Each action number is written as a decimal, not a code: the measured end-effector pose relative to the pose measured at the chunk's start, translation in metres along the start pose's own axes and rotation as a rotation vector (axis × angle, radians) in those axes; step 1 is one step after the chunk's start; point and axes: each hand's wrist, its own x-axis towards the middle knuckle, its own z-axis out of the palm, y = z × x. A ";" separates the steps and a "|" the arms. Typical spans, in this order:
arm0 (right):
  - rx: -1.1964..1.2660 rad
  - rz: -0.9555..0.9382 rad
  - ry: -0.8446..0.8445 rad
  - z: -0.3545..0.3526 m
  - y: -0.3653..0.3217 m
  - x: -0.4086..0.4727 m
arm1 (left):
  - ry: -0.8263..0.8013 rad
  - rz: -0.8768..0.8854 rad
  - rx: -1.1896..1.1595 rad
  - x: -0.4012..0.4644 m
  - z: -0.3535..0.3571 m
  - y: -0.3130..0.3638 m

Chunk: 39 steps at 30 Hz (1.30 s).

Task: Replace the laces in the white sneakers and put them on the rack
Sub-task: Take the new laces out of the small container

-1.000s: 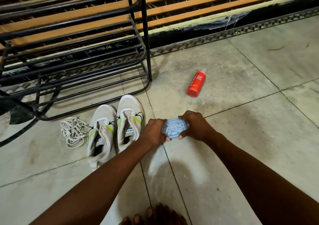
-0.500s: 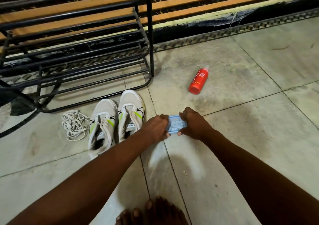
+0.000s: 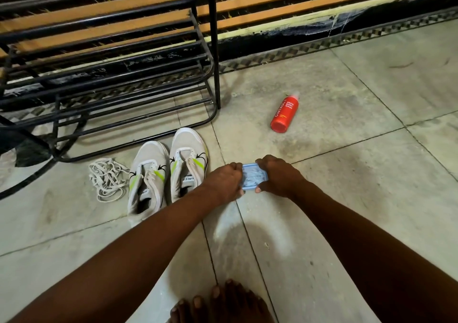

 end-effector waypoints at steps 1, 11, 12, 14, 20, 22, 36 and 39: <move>-0.015 0.012 -0.012 -0.001 -0.001 -0.001 | -0.004 -0.001 0.022 0.000 -0.001 0.002; -0.124 0.048 -0.055 0.000 -0.009 -0.004 | -0.011 -0.029 0.068 -0.003 -0.004 0.013; -0.129 0.049 -0.053 0.002 -0.008 -0.005 | -0.006 -0.034 0.064 -0.003 -0.002 0.013; -0.114 0.054 -0.039 0.004 -0.007 -0.005 | -0.003 -0.035 0.041 -0.001 -0.001 0.011; 0.057 0.019 0.007 0.005 -0.001 0.004 | -0.050 -0.072 -0.157 0.014 -0.001 0.004; 0.169 0.008 0.059 0.006 0.000 0.004 | -0.028 -0.104 -0.232 0.017 -0.001 0.001; 1.206 0.093 0.432 -0.040 -0.086 0.008 | 0.724 -0.370 -1.366 -0.036 -0.072 -0.062; 1.276 0.089 0.467 -0.056 -0.122 0.020 | 0.914 -0.419 -1.483 -0.050 -0.086 -0.071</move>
